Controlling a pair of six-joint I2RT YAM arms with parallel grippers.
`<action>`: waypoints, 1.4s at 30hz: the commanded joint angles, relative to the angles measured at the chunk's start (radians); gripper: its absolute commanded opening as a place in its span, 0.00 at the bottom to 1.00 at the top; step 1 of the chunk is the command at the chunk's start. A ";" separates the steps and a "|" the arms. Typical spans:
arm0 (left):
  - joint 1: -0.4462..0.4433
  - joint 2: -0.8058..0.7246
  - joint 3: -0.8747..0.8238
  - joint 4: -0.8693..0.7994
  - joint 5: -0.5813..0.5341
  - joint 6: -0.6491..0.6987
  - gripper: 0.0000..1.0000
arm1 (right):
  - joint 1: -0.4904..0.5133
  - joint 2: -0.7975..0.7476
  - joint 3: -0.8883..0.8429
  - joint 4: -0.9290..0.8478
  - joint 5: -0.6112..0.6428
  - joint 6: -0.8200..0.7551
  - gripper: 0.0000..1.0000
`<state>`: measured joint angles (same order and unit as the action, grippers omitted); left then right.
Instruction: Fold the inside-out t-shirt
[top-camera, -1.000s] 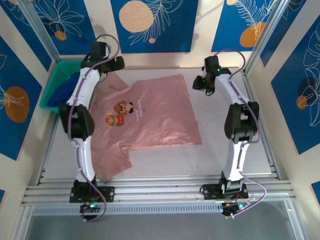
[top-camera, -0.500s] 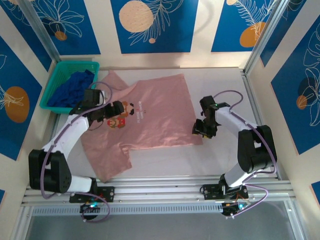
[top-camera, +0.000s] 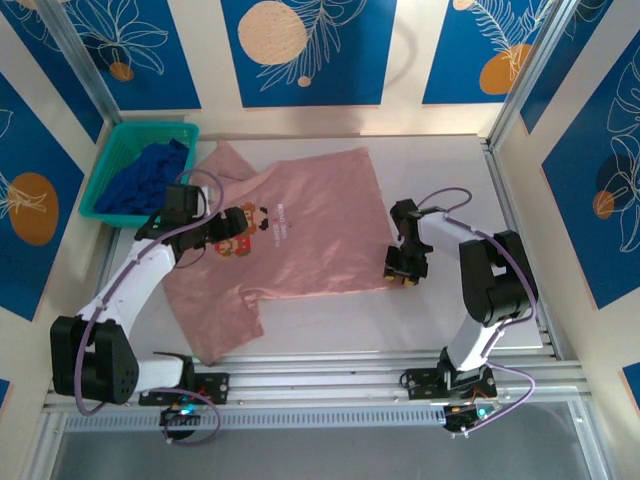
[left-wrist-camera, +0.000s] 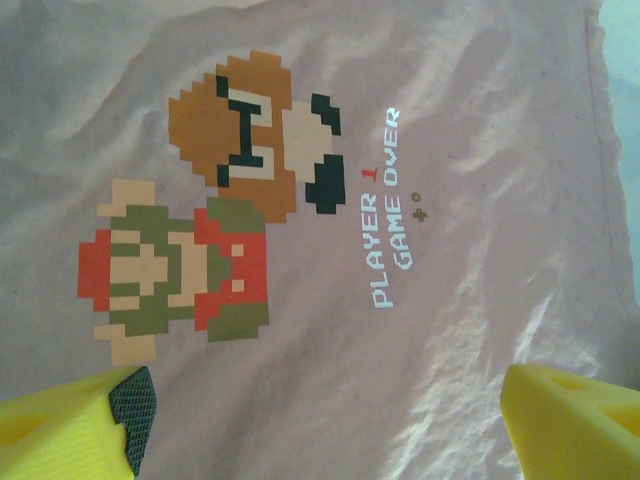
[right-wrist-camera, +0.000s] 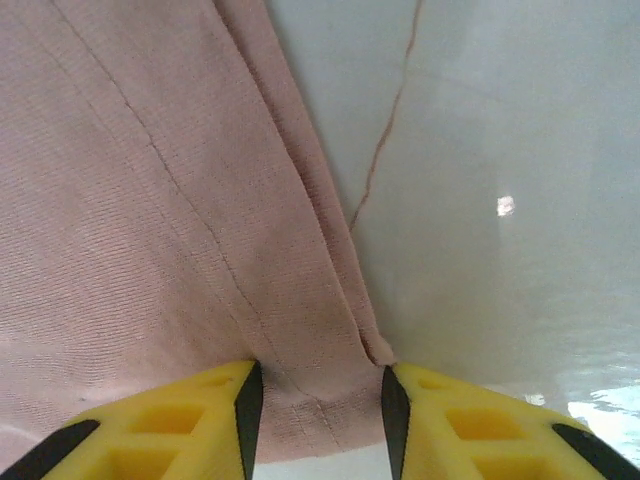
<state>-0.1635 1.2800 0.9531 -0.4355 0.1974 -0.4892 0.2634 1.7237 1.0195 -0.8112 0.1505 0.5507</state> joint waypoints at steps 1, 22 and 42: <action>-0.016 -0.044 -0.019 -0.033 -0.004 0.003 0.89 | -0.013 0.025 0.013 -0.015 0.031 0.004 0.32; -0.321 -0.177 -0.190 -0.288 -0.060 -0.100 0.83 | -0.323 0.054 0.184 0.057 0.028 -0.058 0.06; -0.221 0.487 0.122 0.204 -0.100 0.028 0.82 | -0.293 0.058 0.166 0.086 0.037 -0.097 0.06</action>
<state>-0.3988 1.6665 0.9779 -0.3080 0.0811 -0.5186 -0.0380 1.7863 1.1889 -0.7181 0.1795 0.4702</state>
